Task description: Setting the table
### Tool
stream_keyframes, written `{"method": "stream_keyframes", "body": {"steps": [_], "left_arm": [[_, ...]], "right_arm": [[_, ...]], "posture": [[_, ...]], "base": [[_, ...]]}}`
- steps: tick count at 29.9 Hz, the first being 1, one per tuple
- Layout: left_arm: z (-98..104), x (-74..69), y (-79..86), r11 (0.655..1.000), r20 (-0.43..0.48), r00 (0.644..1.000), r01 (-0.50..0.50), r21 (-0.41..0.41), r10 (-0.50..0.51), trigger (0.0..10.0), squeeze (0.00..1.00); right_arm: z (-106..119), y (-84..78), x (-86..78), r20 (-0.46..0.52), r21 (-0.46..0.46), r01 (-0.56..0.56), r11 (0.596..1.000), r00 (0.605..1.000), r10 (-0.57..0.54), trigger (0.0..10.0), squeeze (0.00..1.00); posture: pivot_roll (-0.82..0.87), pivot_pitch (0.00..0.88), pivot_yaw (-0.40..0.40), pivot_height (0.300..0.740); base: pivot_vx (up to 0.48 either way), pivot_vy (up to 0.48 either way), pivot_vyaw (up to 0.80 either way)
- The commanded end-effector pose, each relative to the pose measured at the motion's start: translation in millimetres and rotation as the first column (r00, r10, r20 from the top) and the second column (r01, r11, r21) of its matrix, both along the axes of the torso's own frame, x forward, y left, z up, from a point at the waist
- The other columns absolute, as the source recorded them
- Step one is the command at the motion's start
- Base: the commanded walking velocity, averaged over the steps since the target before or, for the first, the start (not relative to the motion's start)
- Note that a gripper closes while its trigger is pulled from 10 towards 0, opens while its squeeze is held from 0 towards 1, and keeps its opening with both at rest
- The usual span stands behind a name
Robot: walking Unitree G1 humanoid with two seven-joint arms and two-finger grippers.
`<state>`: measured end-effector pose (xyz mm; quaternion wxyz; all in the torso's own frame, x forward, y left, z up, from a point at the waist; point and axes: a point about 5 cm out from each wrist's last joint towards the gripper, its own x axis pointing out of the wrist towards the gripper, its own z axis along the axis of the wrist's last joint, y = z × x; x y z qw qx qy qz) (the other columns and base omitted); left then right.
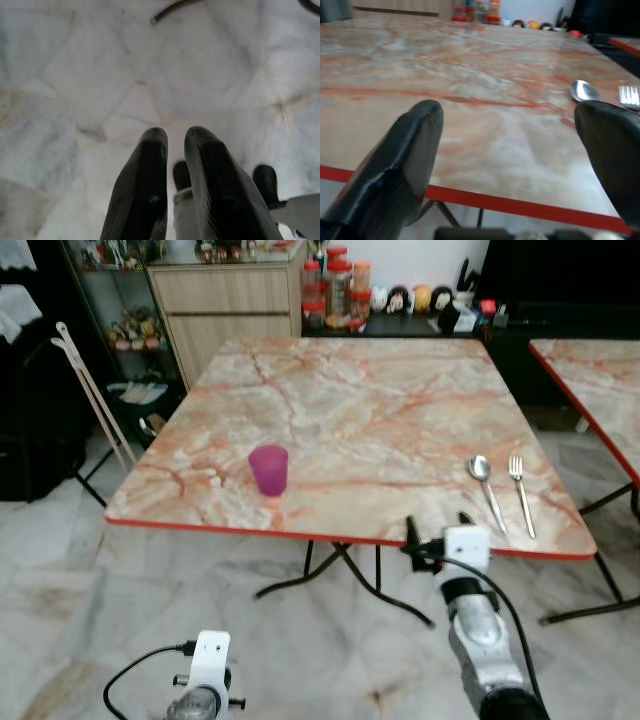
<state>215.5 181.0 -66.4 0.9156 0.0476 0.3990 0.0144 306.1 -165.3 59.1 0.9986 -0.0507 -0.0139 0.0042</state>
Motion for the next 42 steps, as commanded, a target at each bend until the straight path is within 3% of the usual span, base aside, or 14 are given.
{"method": "stream_keyframes", "body": {"steps": [1, 22, 42], "left_arm": [[1.0, 1.6, 0.8, 1.000, 0.004, 1.000, 0.002, 0.010, -0.002, 10.0, 0.00], [3.6, 4.7, 4.1, 0.999, 0.030, 0.998, -0.052, -0.018, 0.052, 10.0, 0.00], [2.4, 3.2, 2.6, 0.999, 0.022, 0.999, -0.047, -0.018, 0.047, 10.0, 0.00]], "right_arm": [[3.2, 1.5, 4.0, 0.000, 0.013, 0.000, 1.000, 1.000, 0.000, 10.0, 0.00], [10.3, 7.4, 10.6, 0.024, 0.025, -0.009, 1.000, 1.000, 0.009, 10.0, 0.00], [10.5, 8.4, 10.1, 0.028, 0.028, -0.017, 0.999, 0.999, 0.016, 10.0, 0.00]], "posture": [[-0.10, 0.000, 0.015, 0.740], [-0.09, 0.000, 0.005, 0.740], [-0.09, 0.000, 0.002, 0.740]], "base": [[0.000, -0.375, -0.80], [0.000, -0.047, 0.00], [0.335, 0.000, -0.08]]}}
